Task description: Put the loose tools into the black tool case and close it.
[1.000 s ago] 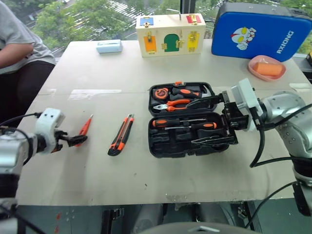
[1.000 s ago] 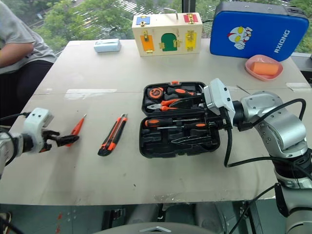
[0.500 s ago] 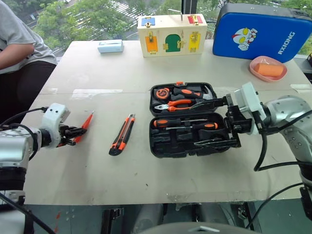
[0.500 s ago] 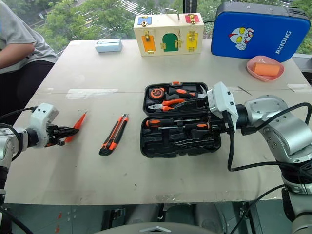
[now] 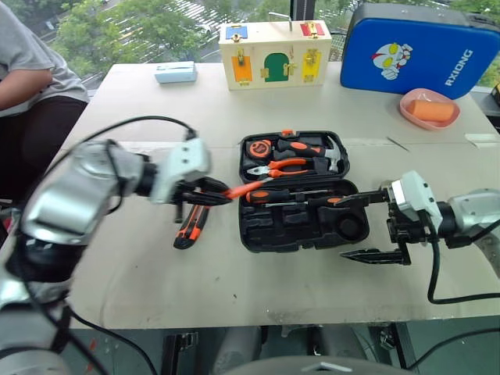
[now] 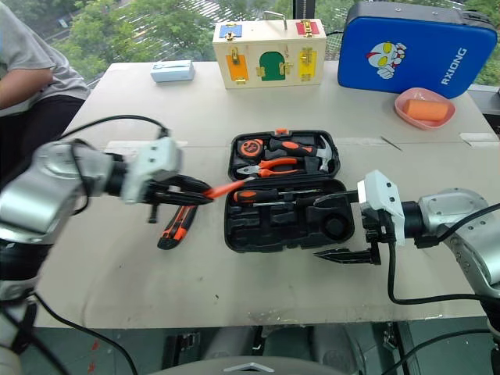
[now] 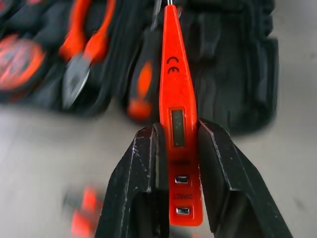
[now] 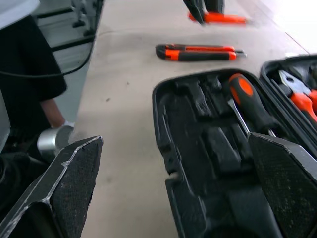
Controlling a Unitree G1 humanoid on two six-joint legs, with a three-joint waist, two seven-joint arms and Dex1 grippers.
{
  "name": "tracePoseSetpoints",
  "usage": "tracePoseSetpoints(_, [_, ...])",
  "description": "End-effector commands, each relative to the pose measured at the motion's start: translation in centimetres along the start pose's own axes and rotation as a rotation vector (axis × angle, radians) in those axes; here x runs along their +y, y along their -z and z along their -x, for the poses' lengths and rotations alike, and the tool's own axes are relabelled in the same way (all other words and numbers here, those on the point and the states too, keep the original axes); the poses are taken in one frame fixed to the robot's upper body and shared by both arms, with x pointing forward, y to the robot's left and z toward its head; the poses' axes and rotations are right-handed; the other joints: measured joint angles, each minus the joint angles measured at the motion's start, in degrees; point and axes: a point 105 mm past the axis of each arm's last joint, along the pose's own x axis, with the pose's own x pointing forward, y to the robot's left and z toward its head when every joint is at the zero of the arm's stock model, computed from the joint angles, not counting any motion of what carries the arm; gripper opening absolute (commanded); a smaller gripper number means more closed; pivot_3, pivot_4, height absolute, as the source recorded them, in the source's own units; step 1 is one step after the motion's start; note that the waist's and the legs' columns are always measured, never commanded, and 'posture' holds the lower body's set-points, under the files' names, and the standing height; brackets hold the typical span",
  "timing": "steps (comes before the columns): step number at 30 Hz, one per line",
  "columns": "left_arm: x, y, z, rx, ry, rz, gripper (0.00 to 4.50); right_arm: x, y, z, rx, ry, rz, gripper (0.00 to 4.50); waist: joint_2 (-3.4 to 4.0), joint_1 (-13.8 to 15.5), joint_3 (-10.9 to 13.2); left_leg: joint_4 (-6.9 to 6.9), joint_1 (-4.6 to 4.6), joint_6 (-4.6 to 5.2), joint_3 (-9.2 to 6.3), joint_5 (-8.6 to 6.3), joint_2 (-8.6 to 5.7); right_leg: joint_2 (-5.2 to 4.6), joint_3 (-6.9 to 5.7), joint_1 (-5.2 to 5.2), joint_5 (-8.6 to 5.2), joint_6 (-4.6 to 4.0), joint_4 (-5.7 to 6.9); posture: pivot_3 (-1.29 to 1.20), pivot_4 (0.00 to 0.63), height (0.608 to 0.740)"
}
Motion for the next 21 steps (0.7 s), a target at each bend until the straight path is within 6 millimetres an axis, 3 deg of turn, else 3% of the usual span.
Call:
tracePoseSetpoints(1, [0.7, 0.1, -2.3, 0.057, 0.029, -0.029, 0.55, 0.1, -1.3, 0.1, -0.019, 0.062, 0.074, 4.50, -0.02, -0.2, 0.0, 0.03, 0.00, 0.00, 0.01, 0.00, 0.00, 0.03, -0.03, 0.01, 0.00, 0.01, 0.00, 0.00, 0.150, 0.735])
tracePoseSetpoints(8, [1.3, -0.2, -5.7, 0.075, 0.075, 0.064, 0.55, 0.5, -1.5, 0.0, -0.027, 0.109, 0.068, 4.50, -0.03, -0.2, 0.0, 0.15, -0.04, 0.00, -0.08, 0.01, 0.03, 0.21, -0.13, 0.04, 0.00, 0.01, 0.00, 0.00, 0.150, 0.735])
tracePoseSetpoints(16, [-0.8, -1.2, -6.3, 0.076, 0.208, 0.075, 0.55, 0.4, -1.4, 0.0, -0.029, 0.137, 0.048, 4.50, -0.03, -0.1, 0.0, 0.50, -0.05, 0.00, -0.19, 0.00, 0.02, 0.18, -0.20, 0.19, 0.04, 0.08, 0.05, 0.00, 0.150, 0.735])
tracePoseSetpoints(21, [-1.8, 0.6, -6.1, 0.188, 0.238, 0.009, 0.55, 0.4, -1.4, 0.1, -0.031, 0.143, 0.043, 4.50, -0.03, -0.1, 0.0, 0.54, -0.07, 0.00, -0.22, 0.00, 0.02, 0.17, -0.21, 0.20, 0.04, 0.08, 0.07, 0.00, 0.150, 0.735])
